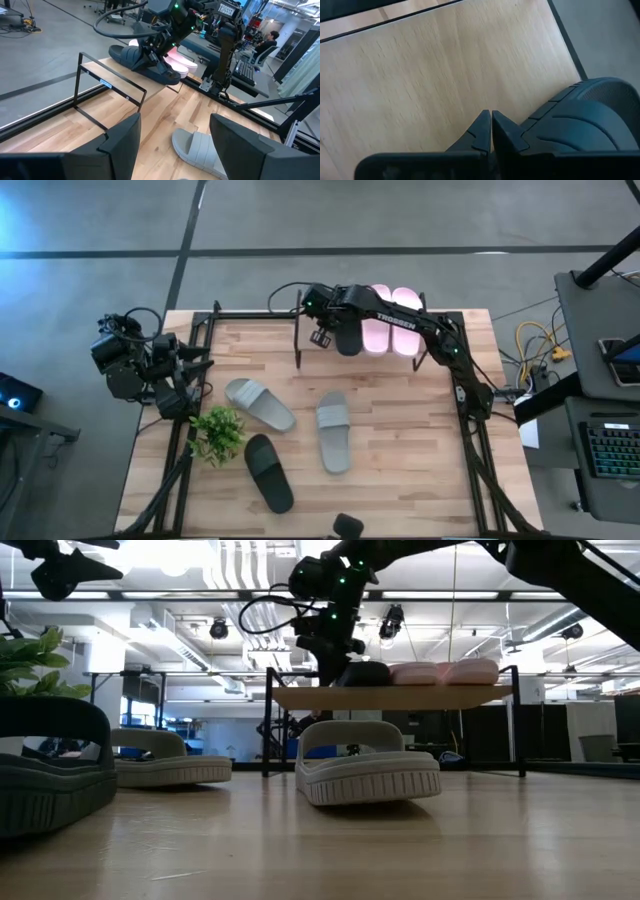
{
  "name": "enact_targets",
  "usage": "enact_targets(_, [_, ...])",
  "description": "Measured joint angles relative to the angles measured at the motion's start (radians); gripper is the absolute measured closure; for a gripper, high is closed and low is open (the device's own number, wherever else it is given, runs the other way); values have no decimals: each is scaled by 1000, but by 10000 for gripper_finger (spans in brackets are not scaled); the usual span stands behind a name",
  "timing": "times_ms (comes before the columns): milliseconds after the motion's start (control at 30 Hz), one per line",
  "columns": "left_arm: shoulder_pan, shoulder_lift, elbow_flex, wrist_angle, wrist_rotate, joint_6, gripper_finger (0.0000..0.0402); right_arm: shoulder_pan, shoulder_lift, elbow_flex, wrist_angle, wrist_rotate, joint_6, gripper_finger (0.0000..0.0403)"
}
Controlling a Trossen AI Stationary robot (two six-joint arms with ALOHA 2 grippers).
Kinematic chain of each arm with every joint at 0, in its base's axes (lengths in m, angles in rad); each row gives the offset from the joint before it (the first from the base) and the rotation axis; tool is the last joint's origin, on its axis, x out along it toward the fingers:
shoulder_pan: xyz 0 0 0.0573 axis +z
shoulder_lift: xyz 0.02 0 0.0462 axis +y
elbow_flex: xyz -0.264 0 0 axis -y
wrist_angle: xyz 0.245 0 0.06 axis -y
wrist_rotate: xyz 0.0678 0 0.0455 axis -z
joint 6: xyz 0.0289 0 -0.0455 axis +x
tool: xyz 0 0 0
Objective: Pick and place slides into the shelf
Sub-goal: Put the right black slide on the shelf, then put the black slide on the shelf
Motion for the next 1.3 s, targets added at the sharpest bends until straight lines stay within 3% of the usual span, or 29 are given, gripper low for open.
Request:
enact_targets(433, [0, 0, 0, -2, 0, 0, 178, 16, -1, 82, 32, -24, 29, 394])
enact_targets(533, [0, 0, 0, -2, 0, 1, 178, 36, -24, 94, 74, -102, 11, 394])
enact_targets(667, [0, 0, 0, -2, 1, 1, 178, 84, -70, 96, 85, -319, 50, 394])
enact_targets(767, [0, -1, 0, -3, 1, 1, 178, 146, -87, 98, 37, -405, 68, 394])
enact_targets(933, [0, -1, 0, -6, 1, 1, 178, 275, -88, 93, -92, -397, 72, 394])
enact_targets(1067, [0, -1, 0, -7, 10, 1, 178, 371, -83, 87, -117, -299, 64, 381])
enact_targets(1300, [0, 0, -21, 6, 137, -2, 178, 517, -82, 79, -72, -174, 68, 288])
